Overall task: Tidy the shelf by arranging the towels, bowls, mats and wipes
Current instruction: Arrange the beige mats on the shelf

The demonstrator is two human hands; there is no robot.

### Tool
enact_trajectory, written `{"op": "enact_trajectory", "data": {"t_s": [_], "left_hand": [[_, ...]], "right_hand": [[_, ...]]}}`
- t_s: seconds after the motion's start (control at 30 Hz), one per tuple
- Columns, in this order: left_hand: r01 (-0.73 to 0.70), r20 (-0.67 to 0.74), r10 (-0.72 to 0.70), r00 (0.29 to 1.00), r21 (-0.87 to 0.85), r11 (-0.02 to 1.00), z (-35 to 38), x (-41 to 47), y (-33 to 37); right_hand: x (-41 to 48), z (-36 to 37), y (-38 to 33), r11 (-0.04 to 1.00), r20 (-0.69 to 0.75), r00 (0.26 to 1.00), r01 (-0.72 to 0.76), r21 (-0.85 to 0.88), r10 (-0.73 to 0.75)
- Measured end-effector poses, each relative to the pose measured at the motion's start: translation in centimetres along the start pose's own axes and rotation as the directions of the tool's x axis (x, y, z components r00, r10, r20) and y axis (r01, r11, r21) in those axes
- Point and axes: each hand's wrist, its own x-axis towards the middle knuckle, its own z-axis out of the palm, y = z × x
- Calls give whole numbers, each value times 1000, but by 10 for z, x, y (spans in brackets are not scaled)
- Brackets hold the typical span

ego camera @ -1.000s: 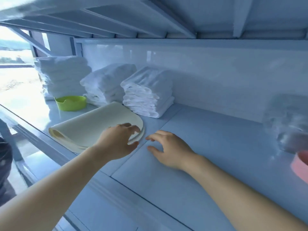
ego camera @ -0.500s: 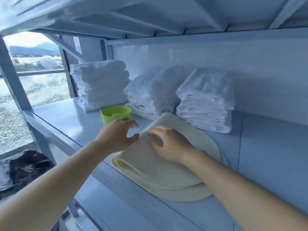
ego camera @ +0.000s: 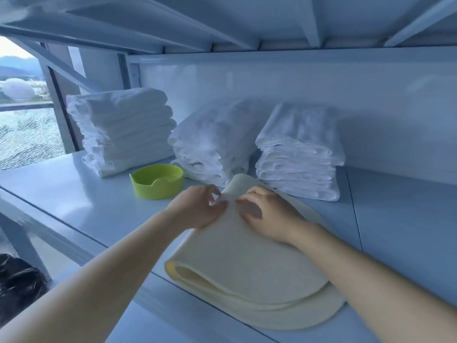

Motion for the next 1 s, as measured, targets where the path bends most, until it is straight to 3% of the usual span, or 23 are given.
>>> {"op": "enact_trajectory", "data": {"t_s": [0.2, 0.6, 0.77, 1.0], "left_hand": [[-5, 78, 2, 997, 47, 999, 4, 11, 17], [-317, -155, 300, 941, -96, 944, -13, -15, 44], [-410, -217, 393, 894, -37, 911, -26, -25, 67], [-508, -295, 489, 821, 15, 861, -43, -33, 117]], "right_hand": [[-21, -16, 36, 992, -29, 994, -106, -71, 105], [-41, -53, 58, 985, -180, 970, -168, -23, 161], [-50, -74, 55, 996, -344, 936, -84, -1, 79], [-75, -128, 54, 987, -503, 850, 136, -81, -159]]}}
